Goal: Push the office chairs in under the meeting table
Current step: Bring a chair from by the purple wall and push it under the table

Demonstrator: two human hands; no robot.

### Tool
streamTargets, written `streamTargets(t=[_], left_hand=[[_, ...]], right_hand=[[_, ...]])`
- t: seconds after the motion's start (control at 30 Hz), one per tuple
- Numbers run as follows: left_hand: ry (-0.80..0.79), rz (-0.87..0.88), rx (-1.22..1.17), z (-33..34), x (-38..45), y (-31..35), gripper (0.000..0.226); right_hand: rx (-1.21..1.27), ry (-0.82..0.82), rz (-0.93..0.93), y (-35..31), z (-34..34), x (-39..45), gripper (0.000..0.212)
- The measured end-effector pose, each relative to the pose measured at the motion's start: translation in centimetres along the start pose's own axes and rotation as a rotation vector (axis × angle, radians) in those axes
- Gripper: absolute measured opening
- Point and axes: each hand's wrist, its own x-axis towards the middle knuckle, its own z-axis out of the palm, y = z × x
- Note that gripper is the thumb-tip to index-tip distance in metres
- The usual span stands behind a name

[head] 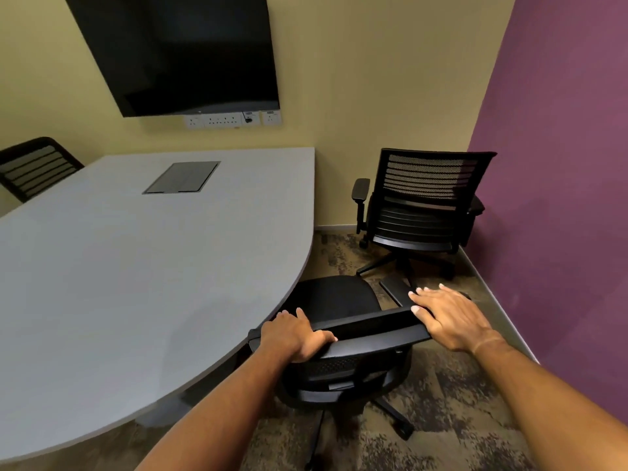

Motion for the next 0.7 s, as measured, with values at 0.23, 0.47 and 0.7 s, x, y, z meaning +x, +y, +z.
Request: streamTargets(t=[0.23,0.47,0.7], left_hand=[[0.03,-0.105,-0.108,0.0,1.1,3.1,0.111],[0.035,-0.235,-0.173,-0.4,1.6,5.2,0.098],[0.037,-0.297,-0.214,-0.9,2.7,5.7,0.104]], right_hand=[[0.009,-0.016,-0.165,4.2,-0.2,5.5,0.046],[0.008,-0.067,-0.288,6.0,-0.7,10.1,0.047],[0.029,-0.072,-0.343,6.4,-0.6,13.0,0.047]])
